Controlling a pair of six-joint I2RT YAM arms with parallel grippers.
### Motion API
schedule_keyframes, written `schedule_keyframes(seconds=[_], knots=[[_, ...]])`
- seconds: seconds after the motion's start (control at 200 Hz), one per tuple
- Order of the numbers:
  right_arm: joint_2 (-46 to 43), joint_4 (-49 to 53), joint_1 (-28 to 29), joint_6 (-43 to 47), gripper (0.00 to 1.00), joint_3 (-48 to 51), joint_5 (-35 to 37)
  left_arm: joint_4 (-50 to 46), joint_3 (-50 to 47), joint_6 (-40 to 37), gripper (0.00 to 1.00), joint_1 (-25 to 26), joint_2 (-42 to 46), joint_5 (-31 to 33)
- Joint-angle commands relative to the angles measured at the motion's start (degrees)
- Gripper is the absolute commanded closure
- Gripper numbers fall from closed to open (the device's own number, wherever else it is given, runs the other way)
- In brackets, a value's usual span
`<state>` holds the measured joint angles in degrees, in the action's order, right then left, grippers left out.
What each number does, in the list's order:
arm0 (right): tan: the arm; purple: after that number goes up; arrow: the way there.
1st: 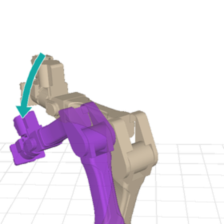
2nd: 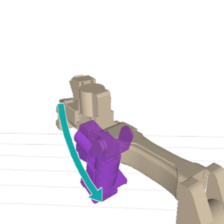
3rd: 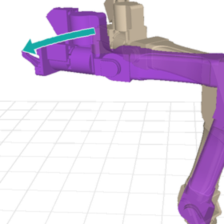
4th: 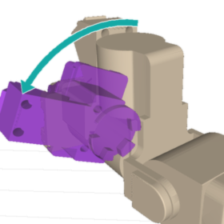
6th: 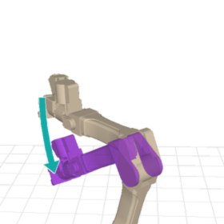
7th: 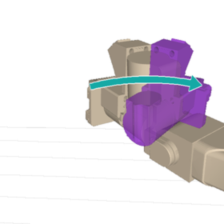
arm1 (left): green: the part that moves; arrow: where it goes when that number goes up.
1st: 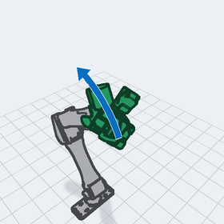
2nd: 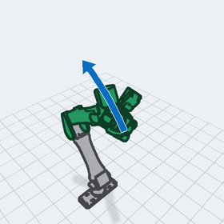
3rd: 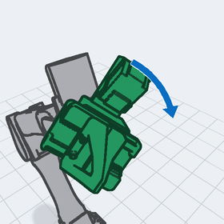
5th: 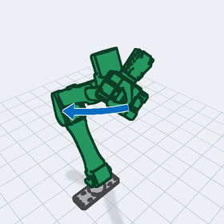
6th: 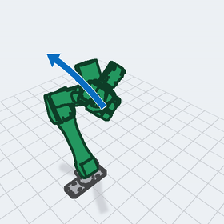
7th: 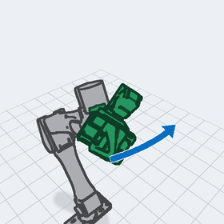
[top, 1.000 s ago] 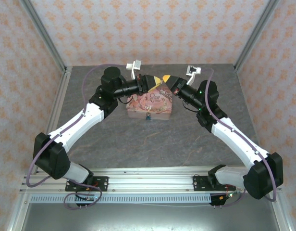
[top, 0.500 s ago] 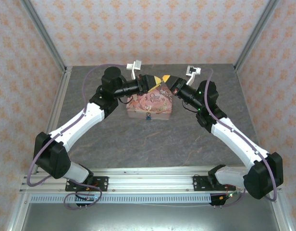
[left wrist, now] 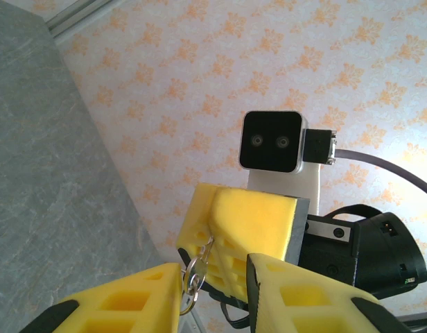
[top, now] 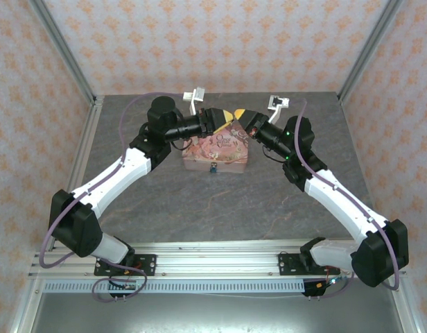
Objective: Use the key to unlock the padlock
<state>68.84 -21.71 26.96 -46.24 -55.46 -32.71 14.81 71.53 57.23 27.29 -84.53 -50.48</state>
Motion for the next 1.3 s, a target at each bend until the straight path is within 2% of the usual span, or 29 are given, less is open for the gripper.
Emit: schedule_keyframes(seconds=[0.0,0.435,0.566,0.861,1.296], knots=[[-0.69,0.17,0.46,1.81,1.00,-0.11,0.77,-0.66,0.63,-1.48,0.68,-0.06,0.36,0.86],[-0.76,0.45,0.46,1.68,1.00,0.19,0.59,-2.38,0.20,-3.30,0.55,-0.15,1.21,1.41],[-0.46,0.03,0.55,1.07,1.00,0.08,-0.06,-1.54,0.37,-3.03,0.54,-0.19,0.86,0.59],[0.44,-0.78,0.81,0.56,1.00,-0.12,-0.16,3.11,0.01,-0.29,0.59,0.13,-0.16,-1.59],[0.72,-1.49,0.90,0.36,1.00,0.10,1.11,2.97,-0.24,-0.28,0.71,0.07,-0.72,-2.80]])
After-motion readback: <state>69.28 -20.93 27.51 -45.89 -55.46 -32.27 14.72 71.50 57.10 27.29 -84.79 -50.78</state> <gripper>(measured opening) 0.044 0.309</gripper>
